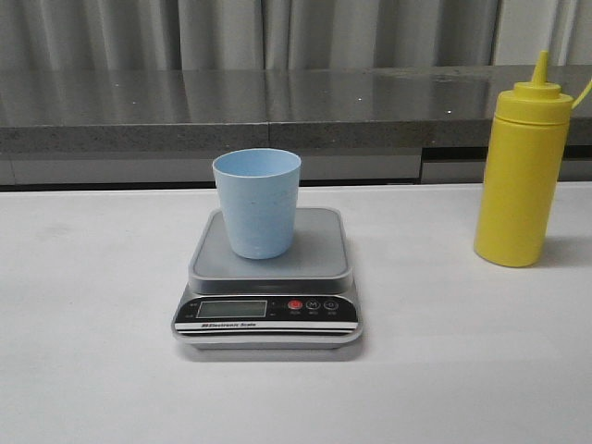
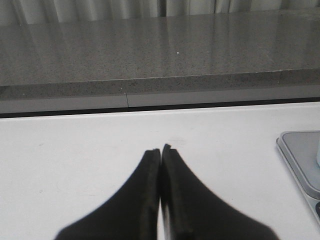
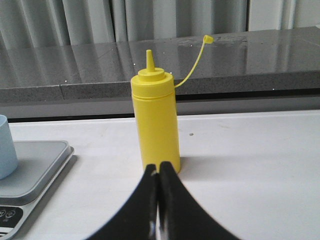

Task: Pour seasoning into cup on scale with both arms
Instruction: 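Move the right gripper to the yellow bottle and grasp it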

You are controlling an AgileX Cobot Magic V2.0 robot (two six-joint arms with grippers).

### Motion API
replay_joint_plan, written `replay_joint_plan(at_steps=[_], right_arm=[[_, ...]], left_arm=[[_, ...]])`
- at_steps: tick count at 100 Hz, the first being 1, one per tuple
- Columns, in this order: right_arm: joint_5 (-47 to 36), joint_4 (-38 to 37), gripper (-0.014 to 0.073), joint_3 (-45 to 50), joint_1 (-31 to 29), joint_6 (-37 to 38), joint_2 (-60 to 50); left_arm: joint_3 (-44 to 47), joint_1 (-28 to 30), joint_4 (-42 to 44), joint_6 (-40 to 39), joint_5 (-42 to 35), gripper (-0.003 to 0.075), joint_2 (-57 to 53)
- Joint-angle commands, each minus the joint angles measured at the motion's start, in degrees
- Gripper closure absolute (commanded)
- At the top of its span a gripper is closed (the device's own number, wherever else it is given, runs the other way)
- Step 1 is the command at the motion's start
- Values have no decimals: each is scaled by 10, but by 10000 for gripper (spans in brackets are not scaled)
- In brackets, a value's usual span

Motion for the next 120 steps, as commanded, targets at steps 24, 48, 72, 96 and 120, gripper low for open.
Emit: replay_joint_plan(at_steps=[24, 48, 72, 96, 120], right_arm=[[12, -5, 661, -104, -2, 0, 179], [-103, -5, 652, -122, -2, 0, 342], [-268, -5, 131, -122, -2, 0, 468], [-442, -7, -54, -122, -2, 0, 584], [-564, -8, -54, -122, -2, 0, 720]], left_arm=[[-14, 3, -5, -6, -43, 741, 5], [-14, 3, -5, -6, -43, 741, 5], [-14, 3, -5, -6, -43, 741, 5], [-14, 3, -5, -6, -43, 741, 5], [-14, 3, -5, -6, -43, 741, 5]])
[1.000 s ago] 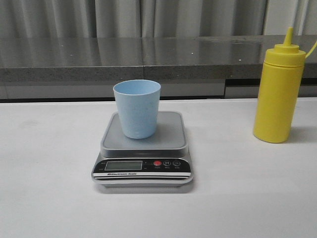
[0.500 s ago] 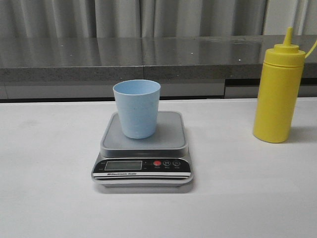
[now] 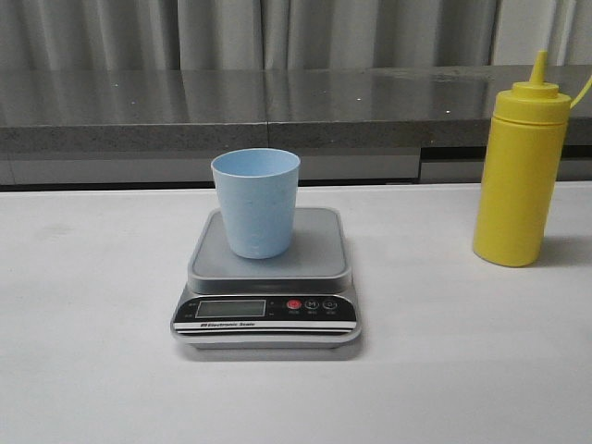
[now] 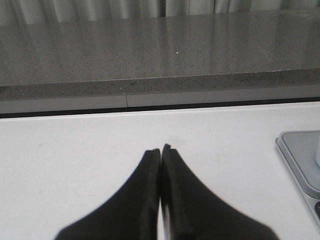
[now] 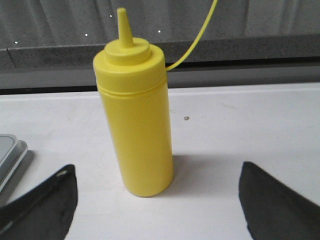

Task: Pour seasoning into cup on scale with both arms
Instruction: 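Move the right gripper to the yellow bottle and grasp it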

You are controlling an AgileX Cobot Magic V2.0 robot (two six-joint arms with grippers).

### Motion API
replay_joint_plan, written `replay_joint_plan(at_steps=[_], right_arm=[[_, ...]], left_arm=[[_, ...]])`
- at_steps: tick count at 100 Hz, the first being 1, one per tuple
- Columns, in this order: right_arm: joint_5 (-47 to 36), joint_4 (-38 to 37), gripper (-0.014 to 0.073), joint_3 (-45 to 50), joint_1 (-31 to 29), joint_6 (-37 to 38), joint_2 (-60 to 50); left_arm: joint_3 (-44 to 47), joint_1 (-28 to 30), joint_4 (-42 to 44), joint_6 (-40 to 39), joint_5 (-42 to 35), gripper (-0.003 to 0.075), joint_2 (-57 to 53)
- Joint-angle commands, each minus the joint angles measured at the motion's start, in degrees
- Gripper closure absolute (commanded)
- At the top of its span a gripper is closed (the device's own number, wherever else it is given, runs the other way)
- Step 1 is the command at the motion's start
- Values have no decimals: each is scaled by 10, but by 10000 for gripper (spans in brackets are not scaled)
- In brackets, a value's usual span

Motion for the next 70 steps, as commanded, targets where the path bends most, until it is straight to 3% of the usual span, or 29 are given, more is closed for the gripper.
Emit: replay_joint_plan(at_steps=[1, 30, 70], right_arm=[[-104, -9, -54, -17, -2, 0, 39], [-221, -42, -54, -31, 5, 0, 187], [-194, -65, -54, -124, 7, 0, 280]], left_arm=[[-14, 3, -5, -6, -43, 741, 5], [-14, 3, -5, -6, -43, 741, 5], [-14, 3, -5, -6, -43, 741, 5]])
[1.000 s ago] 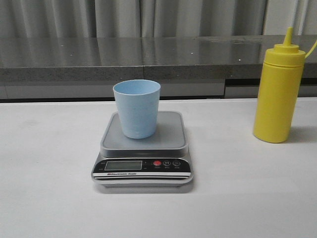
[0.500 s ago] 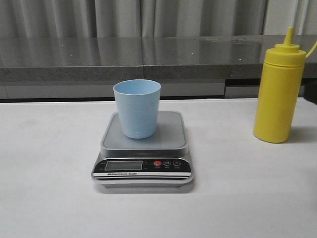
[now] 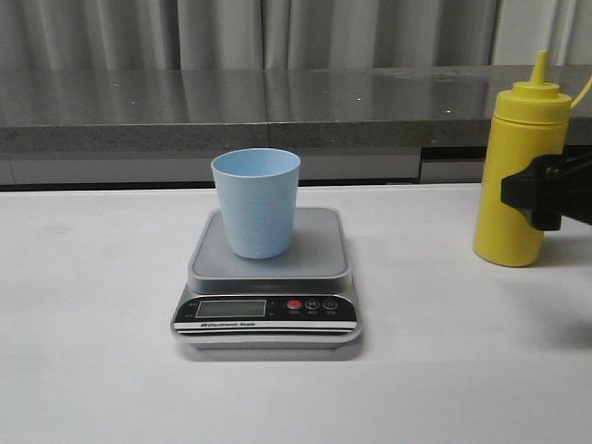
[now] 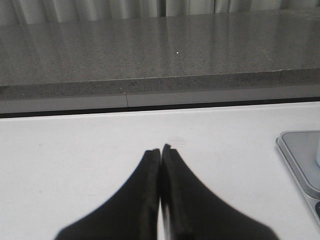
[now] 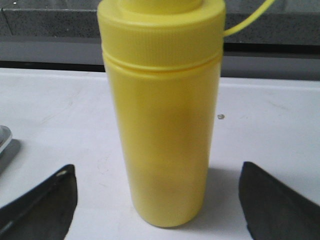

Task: Pour seasoning into cup on scale with both arms
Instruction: 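Move the right gripper to the yellow bottle and grasp it, then lift the yellow bottle with the right gripper toward the cup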

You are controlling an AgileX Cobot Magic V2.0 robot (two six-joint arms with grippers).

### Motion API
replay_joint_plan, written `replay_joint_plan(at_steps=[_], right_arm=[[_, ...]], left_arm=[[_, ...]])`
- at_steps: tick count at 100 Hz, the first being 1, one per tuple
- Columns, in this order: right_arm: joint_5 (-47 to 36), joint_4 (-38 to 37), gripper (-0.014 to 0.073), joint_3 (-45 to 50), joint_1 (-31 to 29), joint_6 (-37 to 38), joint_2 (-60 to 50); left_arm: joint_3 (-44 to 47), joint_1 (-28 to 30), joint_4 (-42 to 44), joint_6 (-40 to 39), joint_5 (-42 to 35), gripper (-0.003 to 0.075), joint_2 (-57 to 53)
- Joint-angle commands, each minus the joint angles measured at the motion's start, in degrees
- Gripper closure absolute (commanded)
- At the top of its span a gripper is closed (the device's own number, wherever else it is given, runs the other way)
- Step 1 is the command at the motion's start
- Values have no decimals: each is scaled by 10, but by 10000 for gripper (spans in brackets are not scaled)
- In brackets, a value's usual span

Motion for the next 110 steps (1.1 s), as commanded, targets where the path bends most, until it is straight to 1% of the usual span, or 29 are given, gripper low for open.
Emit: replay_joint_plan(at_steps=[1, 53, 94, 101, 105, 110], right_arm=[[-33, -8, -54, -23, 2, 0, -3], [-33, -20, -52, -135, 2, 0, 87], [-30, -22, -48, -181, 2, 1, 132], [-32, -22, -13, -181, 2, 1, 132], [-32, -22, 36, -181, 2, 1, 132], [-32, -22, 118, -181, 2, 1, 132]], left_arm=[[-14, 3, -5, -6, -43, 741, 5], [-14, 3, -5, -6, -43, 741, 5], [-14, 3, -5, -6, -43, 741, 5], [-14, 3, -5, -6, -43, 741, 5], [-14, 3, -5, -6, -43, 741, 5], [-14, 3, -5, -6, -43, 741, 5]])
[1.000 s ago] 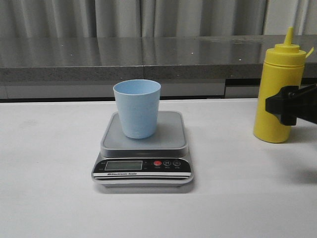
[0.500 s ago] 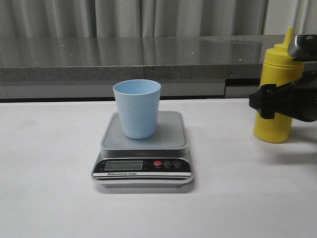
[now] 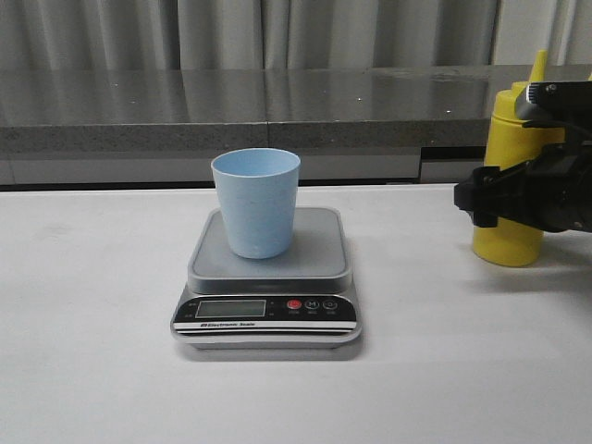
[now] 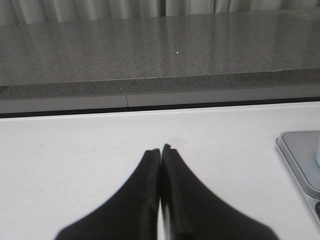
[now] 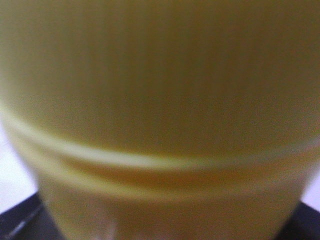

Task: Pour seasoning into cup on scale with both arms
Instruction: 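Lift the yellow bottle with the right gripper toward the cup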

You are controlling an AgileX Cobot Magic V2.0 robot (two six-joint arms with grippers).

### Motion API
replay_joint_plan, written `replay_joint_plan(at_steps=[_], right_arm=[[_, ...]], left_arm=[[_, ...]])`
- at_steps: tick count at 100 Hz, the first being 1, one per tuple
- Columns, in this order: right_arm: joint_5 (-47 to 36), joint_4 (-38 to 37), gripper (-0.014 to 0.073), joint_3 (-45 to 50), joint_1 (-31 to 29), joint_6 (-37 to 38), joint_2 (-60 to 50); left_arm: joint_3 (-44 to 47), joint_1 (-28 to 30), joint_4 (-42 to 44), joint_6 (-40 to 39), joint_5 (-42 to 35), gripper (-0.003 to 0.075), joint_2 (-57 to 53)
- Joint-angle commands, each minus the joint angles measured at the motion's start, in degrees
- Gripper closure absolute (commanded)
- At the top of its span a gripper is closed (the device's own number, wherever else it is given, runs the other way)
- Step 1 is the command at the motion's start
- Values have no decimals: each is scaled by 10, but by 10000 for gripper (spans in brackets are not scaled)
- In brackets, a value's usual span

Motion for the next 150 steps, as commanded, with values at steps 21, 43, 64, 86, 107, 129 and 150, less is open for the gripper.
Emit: replay_joint_plan(at_steps=[21, 43, 64, 86, 107, 129, 150], right_arm=[[-45, -7, 502, -13, 2, 0, -25], [-48, -13, 657, -13, 2, 0, -29], [17, -15, 657, -22, 2, -16, -79], [126, -117, 657, -58, 9, -41, -132], [229, -201, 657, -102, 39, -41, -156], [343, -303, 650, -148, 64, -41, -181], [486, -401, 650, -197, 98, -40, -194]], left_arm=[[-14, 3, -5, -6, -43, 741, 5], [-14, 3, -5, -6, -43, 741, 5], [-14, 3, -5, -6, -43, 741, 5], [-14, 3, -5, -6, -43, 741, 5], [-14, 3, -5, -6, -43, 741, 5], [-14, 3, -5, -6, -43, 741, 5], [-14, 3, -5, -6, -43, 741, 5]])
